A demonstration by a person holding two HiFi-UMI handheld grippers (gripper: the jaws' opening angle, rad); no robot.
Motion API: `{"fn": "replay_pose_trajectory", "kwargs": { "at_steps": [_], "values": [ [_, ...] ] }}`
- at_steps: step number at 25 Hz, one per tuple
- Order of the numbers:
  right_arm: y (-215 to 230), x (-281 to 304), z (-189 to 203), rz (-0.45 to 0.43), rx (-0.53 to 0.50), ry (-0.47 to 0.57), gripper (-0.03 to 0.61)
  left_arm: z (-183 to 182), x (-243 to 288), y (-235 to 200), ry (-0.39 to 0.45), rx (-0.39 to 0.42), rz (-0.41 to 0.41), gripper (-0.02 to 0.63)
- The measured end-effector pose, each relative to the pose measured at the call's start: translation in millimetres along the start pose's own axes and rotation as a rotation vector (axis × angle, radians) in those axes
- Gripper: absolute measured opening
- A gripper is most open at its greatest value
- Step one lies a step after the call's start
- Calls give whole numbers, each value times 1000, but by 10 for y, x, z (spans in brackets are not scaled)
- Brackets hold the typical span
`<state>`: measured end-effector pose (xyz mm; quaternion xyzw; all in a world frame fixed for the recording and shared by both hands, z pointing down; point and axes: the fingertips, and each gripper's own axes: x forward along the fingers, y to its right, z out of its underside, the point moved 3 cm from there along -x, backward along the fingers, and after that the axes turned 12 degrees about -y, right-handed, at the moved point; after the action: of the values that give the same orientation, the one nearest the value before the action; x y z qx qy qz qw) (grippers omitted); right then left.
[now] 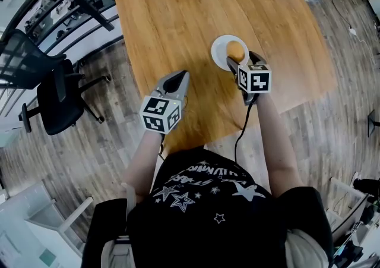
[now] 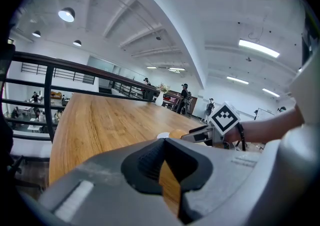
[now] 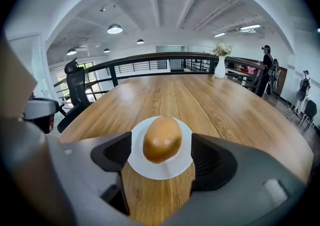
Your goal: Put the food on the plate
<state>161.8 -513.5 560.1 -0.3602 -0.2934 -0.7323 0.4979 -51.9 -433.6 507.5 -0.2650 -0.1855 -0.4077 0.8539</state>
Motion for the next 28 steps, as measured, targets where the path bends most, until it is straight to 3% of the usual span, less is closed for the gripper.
{"fn": "replay_pose_trajectory", "kwargs": {
  "at_steps": [16,28],
  "values": [
    [-127,-677,379,-23,33,104,376,133,-430,444,52,34,-12,2],
    [-468,-1391,1048,-73,22,178,349,594,-925,1120,58,66,-23,2]
  ]
}}
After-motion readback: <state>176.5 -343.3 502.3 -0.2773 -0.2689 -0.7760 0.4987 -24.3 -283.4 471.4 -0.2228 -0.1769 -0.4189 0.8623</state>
